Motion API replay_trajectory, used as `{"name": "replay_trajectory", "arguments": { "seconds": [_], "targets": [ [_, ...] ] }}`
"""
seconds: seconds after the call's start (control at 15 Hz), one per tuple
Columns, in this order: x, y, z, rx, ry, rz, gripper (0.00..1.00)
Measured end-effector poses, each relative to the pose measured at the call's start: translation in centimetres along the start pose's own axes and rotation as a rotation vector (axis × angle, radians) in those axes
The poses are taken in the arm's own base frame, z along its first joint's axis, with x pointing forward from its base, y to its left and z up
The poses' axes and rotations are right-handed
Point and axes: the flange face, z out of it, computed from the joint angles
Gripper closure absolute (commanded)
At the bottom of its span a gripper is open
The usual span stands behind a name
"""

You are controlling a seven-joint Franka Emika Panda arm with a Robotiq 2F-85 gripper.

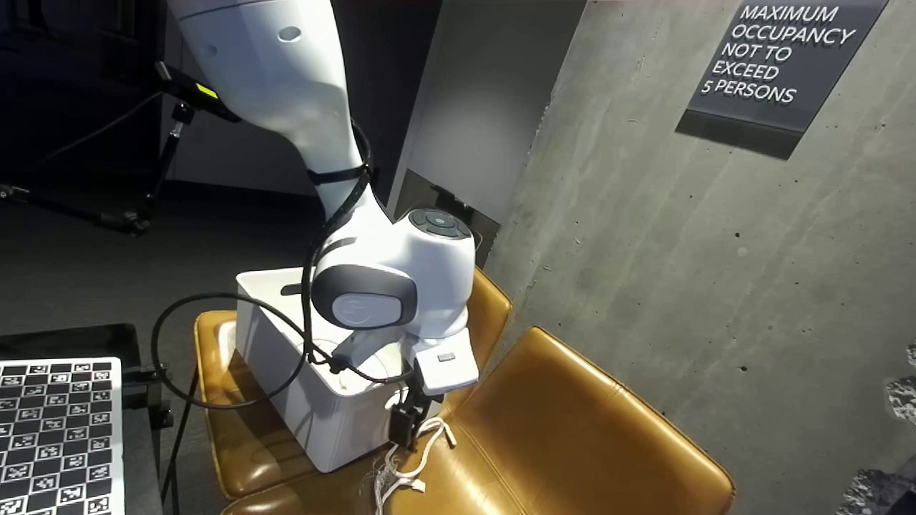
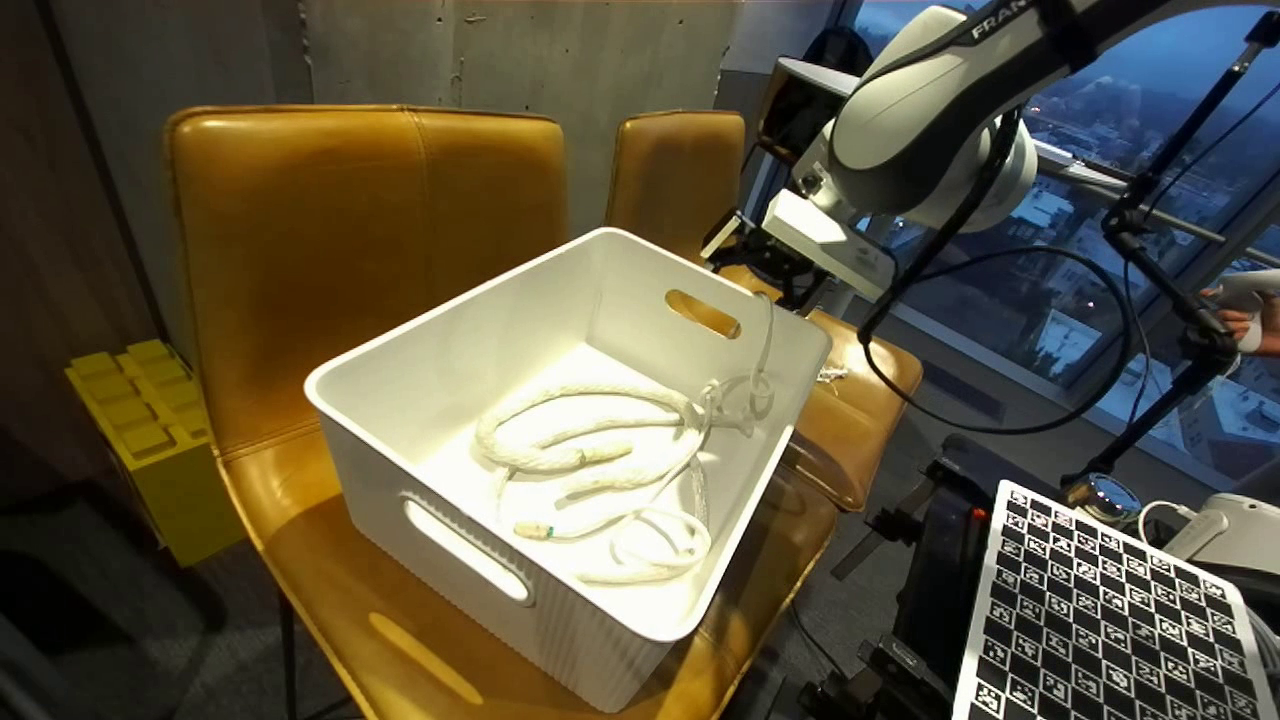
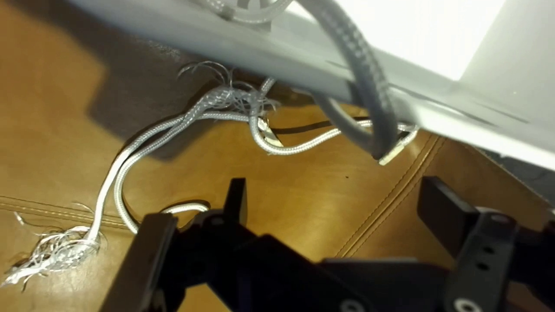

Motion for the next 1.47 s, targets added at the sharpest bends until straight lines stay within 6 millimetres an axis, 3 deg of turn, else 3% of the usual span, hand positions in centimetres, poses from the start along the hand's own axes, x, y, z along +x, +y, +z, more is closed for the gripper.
{"name": "replay_trajectory", "arguments": {
  "seconds": [0.47, 1.0, 1.13, 1.47],
  "targets": [
    [0.5, -0.9, -2.9, 0.016, -0.027, 0.098, 0.0],
    [-3.3, -2.8, -3.5, 0.018, -0.061, 0.122, 0.0],
    [-3.9, -3.0, -3.5, 0.019, -0.061, 0.12, 0.25],
    [-4.3, -3.4, -4.0, 0.034, -0.049, 0.112, 0.6]
  ]
}}
